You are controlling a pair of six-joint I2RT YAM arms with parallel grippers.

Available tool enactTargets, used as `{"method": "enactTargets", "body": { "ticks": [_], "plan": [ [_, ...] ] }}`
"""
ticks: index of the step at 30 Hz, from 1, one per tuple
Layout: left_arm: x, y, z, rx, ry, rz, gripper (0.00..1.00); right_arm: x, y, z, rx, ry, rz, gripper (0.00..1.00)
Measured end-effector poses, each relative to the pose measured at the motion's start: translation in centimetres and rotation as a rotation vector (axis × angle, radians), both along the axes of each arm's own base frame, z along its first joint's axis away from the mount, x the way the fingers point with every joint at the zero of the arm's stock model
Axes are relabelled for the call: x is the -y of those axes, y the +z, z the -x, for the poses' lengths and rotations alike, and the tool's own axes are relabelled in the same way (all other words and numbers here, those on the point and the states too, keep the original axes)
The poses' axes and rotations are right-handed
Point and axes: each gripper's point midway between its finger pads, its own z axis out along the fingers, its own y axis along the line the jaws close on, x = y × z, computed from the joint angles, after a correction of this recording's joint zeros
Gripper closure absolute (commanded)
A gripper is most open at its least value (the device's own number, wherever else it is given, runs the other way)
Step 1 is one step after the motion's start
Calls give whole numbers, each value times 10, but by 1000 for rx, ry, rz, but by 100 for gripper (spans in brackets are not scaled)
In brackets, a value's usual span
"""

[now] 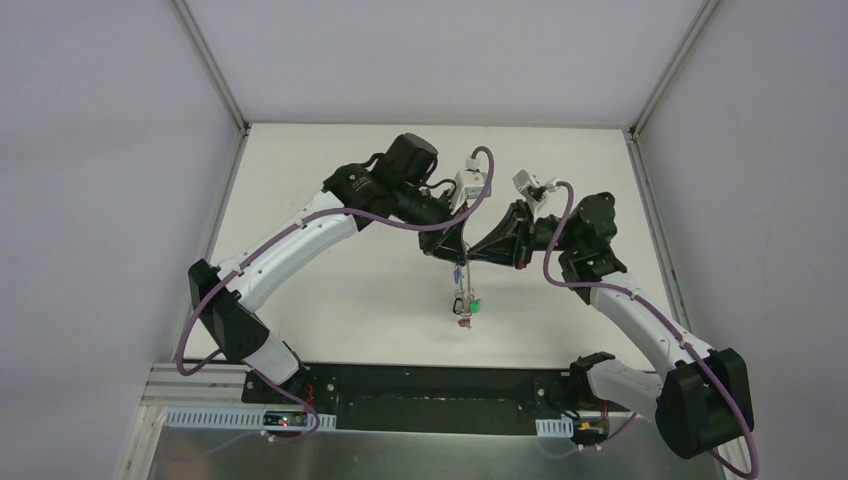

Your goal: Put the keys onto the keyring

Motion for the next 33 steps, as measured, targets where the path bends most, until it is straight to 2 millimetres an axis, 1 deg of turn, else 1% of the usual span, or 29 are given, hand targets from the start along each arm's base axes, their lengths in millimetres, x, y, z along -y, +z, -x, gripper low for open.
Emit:
{"method": "enactTargets", "body": {
  "ticks": [1, 4, 7, 9, 13, 17, 20, 24, 33],
  "plan": [
    [0, 0, 0, 0, 0, 0, 100, 0, 0, 0, 0, 0, 0, 100],
    [0, 0, 0, 4, -2, 1, 84, 0, 0, 0, 0, -1, 0, 100],
    [1, 1, -1, 15, -6, 8, 71, 1, 1, -1, -6, -5, -1, 100],
    [1, 3, -2, 27, -7, 18, 66, 2, 3, -2, -14, -10, -6, 100],
    [0, 10, -2, 60, -6, 49, 60, 4, 12, -4, -7, -18, -29, 100],
    [-6, 18, -2, 88, 2, 75, 60, 5, 16, -3, -5, -19, -39, 100],
    [-8, 22, -3, 101, 6, 88, 64, 5, 18, -4, -5, -21, -42, 100],
    [-8, 20, -4, 104, 5, 92, 71, 7, 18, -5, -13, -28, -42, 100],
    [-7, 19, -3, 102, -5, 98, 77, 8, 19, -6, -17, -31, -45, 100]
  ]
}}
